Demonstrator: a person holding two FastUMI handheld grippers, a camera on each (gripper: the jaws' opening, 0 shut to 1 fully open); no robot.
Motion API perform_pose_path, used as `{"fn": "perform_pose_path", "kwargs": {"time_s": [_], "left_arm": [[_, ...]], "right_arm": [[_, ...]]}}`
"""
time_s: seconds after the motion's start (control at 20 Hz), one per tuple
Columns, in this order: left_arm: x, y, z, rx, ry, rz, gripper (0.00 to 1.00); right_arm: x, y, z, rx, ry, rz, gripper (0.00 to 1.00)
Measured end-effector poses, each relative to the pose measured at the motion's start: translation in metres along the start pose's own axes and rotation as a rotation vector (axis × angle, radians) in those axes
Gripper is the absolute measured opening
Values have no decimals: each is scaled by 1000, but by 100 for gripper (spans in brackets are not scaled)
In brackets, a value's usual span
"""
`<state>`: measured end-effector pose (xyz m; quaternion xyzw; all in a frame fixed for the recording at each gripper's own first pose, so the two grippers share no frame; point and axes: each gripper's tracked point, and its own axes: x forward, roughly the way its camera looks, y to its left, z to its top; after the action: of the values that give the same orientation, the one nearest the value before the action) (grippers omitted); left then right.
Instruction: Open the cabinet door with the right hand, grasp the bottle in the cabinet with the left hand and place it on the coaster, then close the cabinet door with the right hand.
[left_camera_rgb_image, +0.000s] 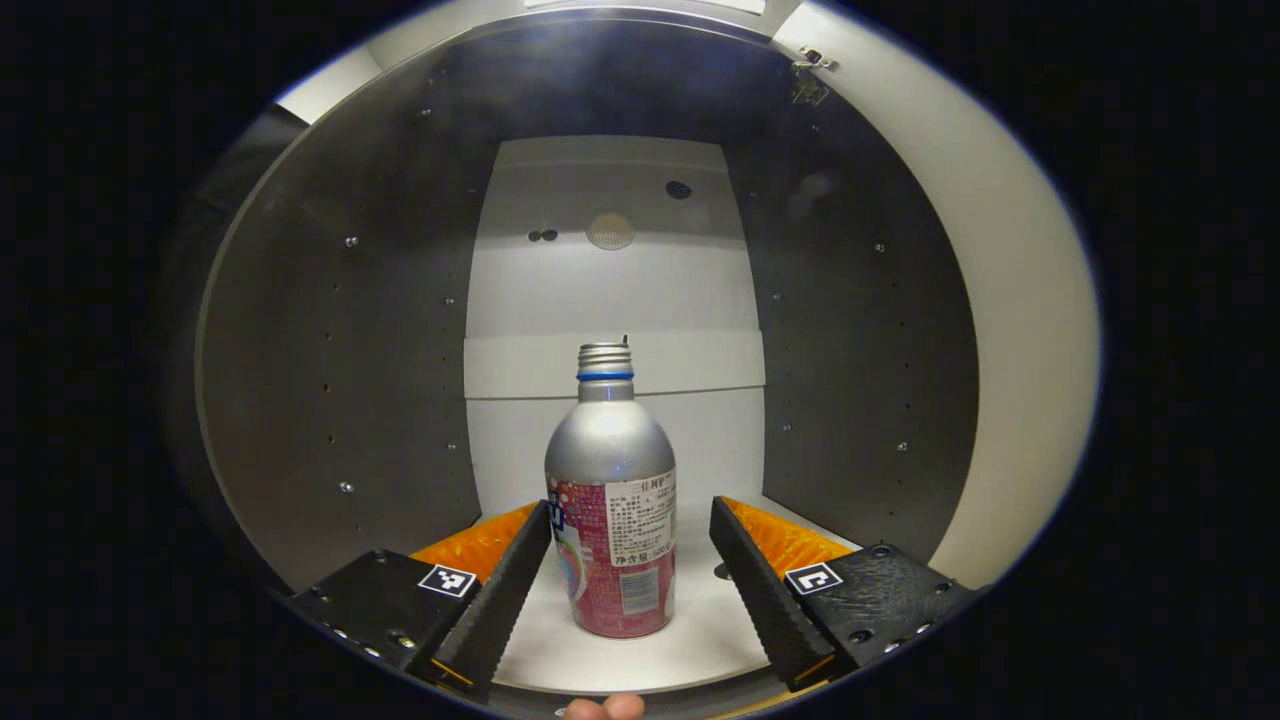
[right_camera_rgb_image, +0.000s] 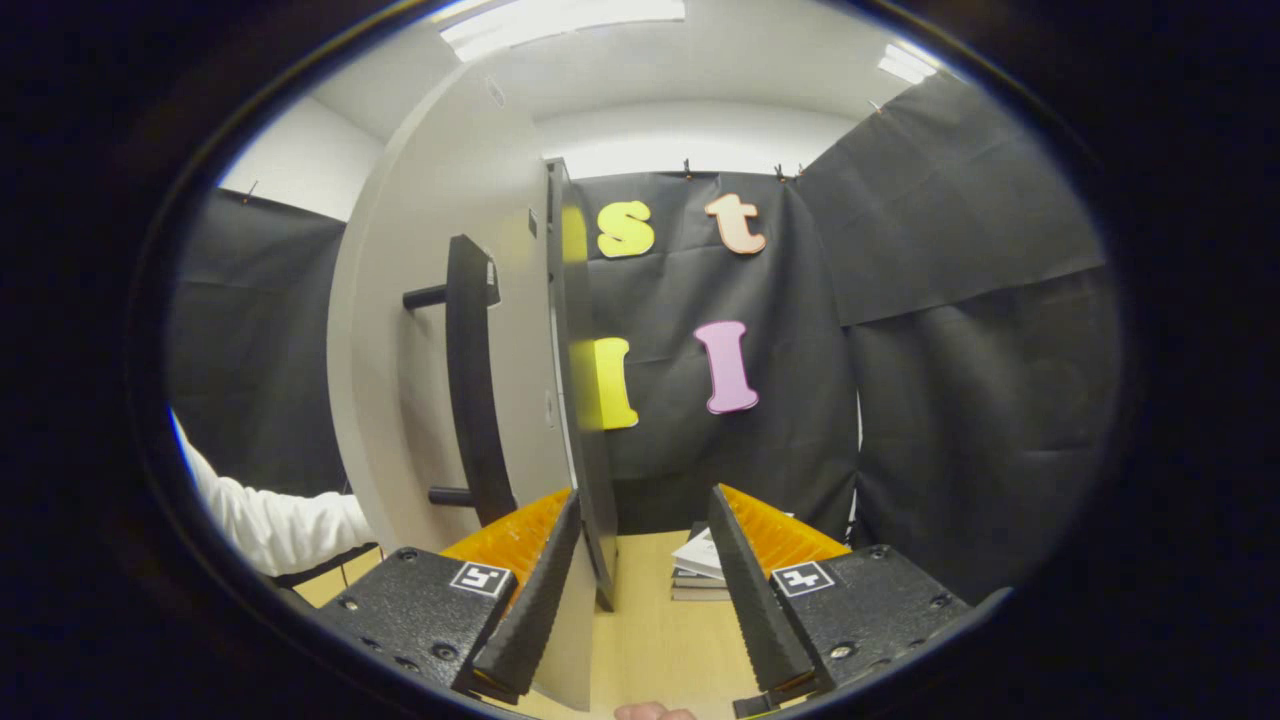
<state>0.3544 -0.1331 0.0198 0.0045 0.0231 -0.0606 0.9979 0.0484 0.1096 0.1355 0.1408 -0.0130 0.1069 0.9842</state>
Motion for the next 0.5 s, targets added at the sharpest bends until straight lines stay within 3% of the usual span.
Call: {"fn": "perform_pose_path", "kwargs": {"time_s": [0.2,0.25,0.3,0.4,0.45,0.5], "left_arm": [[9,1,-3,4,7,5,95],[9,5,-3,3,4,13,92],[10,6,-3,5,6,20,79],[6,16,1,34,-9,66,78],[4,17,4,29,-22,61,87],[1,16,6,17,-30,44,75]], "right_arm": [[4,0,-2,6,6,3,80],[4,0,-2,8,6,2,81],[5,-1,-2,10,7,2,81],[5,-1,-3,20,8,2,81],[6,-1,-3,21,9,0,81],[5,-1,-2,18,8,-2,81]]}}
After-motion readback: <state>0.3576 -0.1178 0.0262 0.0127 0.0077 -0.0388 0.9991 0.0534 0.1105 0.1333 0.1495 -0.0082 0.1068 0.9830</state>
